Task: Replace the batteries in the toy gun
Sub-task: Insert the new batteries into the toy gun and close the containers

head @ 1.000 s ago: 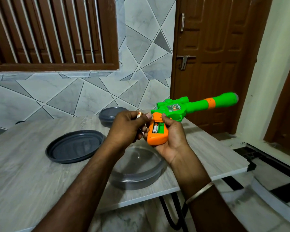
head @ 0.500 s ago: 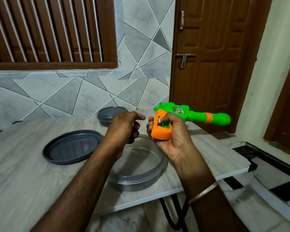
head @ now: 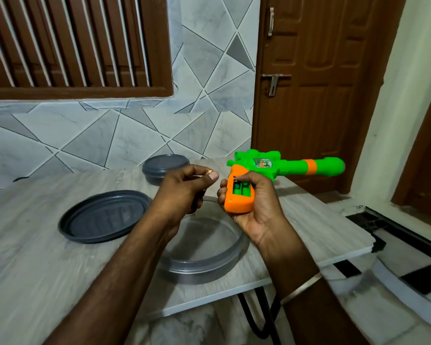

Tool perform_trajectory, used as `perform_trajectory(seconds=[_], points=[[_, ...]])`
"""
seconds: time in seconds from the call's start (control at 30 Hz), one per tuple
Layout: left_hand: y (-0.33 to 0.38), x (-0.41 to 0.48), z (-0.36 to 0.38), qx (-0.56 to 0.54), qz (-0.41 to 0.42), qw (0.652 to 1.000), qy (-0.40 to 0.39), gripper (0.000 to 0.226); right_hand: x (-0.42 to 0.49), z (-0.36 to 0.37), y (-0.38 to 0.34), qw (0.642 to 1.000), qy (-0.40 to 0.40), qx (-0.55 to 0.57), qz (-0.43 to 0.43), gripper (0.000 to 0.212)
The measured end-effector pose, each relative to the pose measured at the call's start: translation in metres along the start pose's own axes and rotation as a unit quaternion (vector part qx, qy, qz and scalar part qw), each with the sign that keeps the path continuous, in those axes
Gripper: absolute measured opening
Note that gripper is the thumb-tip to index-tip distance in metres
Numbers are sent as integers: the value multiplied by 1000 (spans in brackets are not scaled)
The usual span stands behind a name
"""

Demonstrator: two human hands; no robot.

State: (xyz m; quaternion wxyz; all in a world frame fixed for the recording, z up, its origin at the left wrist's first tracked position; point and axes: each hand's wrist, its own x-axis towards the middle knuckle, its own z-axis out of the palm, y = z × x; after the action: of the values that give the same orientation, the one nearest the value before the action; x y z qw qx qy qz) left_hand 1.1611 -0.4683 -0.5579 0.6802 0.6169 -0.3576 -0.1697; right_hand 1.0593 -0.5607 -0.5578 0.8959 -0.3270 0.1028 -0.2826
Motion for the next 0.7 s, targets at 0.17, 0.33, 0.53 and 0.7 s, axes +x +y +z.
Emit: perform_trajectory(seconds=[0.17, 0.33, 0.53, 0.7], points=[[-4, 1, 2, -56, 8, 998, 10, 16, 2, -9, 1, 999, 6, -37, -16, 23], [-3, 0, 6, -95, 16, 995, 5, 19, 3, -15, 2, 998, 21, -57, -24, 24], [-1, 1, 14, -104, -5, 995, 5, 18, 6, -17, 2, 996, 20, -77, -32, 26], [4, -4, 18, -79, 5, 996, -32, 13, 7, -19, 3, 995, 6, -89, -49, 25]])
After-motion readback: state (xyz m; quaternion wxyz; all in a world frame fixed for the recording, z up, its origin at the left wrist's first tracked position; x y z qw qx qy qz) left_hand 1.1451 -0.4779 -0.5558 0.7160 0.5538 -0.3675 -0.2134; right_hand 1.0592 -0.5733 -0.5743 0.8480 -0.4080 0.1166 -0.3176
